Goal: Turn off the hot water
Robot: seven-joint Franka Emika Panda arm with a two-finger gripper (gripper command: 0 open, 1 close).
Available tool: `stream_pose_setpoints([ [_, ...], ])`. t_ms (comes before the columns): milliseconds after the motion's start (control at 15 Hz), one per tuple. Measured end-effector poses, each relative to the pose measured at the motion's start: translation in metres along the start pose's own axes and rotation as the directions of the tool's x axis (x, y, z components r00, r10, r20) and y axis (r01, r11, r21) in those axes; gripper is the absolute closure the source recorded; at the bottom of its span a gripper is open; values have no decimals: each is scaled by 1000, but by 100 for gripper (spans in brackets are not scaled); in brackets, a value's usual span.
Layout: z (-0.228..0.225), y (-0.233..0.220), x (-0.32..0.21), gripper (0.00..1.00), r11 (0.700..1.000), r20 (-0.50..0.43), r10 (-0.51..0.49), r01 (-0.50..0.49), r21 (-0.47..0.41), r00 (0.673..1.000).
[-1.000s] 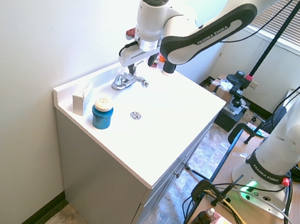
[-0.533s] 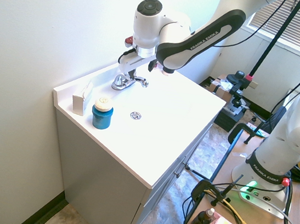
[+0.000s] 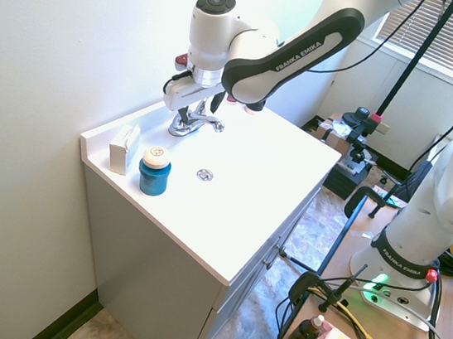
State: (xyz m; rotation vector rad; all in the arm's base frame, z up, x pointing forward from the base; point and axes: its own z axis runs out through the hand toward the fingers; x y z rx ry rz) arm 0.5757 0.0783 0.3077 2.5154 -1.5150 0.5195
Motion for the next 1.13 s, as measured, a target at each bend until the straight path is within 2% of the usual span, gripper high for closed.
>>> stream_pose_setpoints([
  [133, 3, -15, 1, 0, 1000, -4, 1, -1, -1, 1000],
  [400, 2, -14, 7, 0, 1000, 20, -28, 28, -14, 999],
  [600, -8, 24, 13, 0, 995, 83, -98, 100, -24, 992],
  [800, -24, 72, 16, 0, 986, 184, -167, 168, 15, 969],
  [1133, -36, 129, 33, 0, 979, 327, -201, 184, 82, 923],
])
